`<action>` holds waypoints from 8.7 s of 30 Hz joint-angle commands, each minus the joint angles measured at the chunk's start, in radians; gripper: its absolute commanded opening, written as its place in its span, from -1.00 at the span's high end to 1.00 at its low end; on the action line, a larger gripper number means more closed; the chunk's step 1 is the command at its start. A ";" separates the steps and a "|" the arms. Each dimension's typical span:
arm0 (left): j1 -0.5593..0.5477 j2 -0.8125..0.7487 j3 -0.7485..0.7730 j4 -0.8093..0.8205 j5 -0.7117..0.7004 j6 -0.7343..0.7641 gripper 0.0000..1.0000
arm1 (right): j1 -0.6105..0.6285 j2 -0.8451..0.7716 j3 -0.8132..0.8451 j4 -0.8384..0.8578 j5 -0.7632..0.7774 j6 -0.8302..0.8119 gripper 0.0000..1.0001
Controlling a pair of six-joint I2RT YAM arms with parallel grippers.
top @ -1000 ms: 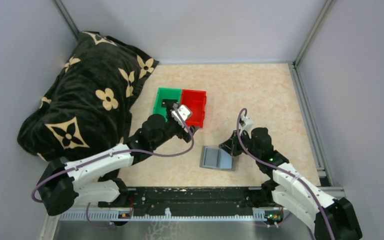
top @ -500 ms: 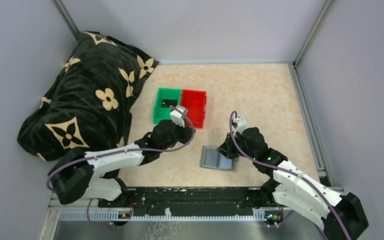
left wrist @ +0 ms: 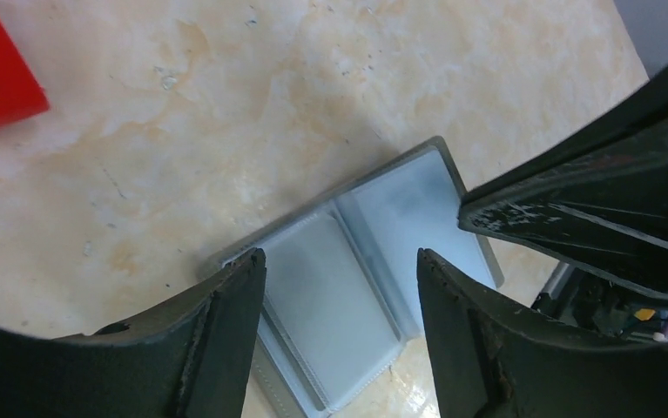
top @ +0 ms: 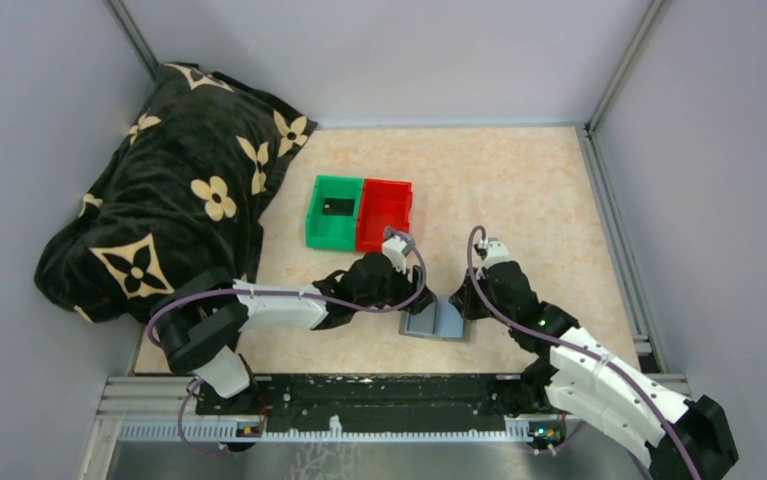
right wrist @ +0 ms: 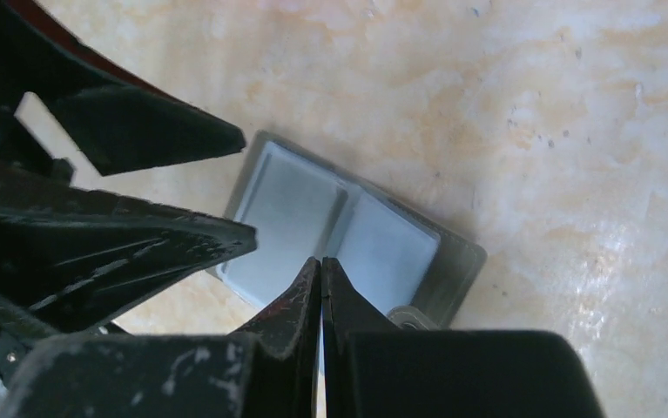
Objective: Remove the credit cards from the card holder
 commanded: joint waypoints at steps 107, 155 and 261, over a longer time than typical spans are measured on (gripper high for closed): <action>-0.106 0.018 0.043 -0.056 0.166 -0.114 -0.64 | 0.007 0.125 -0.182 0.144 0.010 0.134 1.00; -0.115 0.116 0.172 0.007 0.303 -0.105 -0.63 | 0.007 -0.446 -0.150 -0.101 0.167 0.214 1.00; 0.045 0.289 -0.042 0.585 0.448 -0.481 -0.12 | 0.002 -0.285 -0.367 0.008 0.140 0.488 1.00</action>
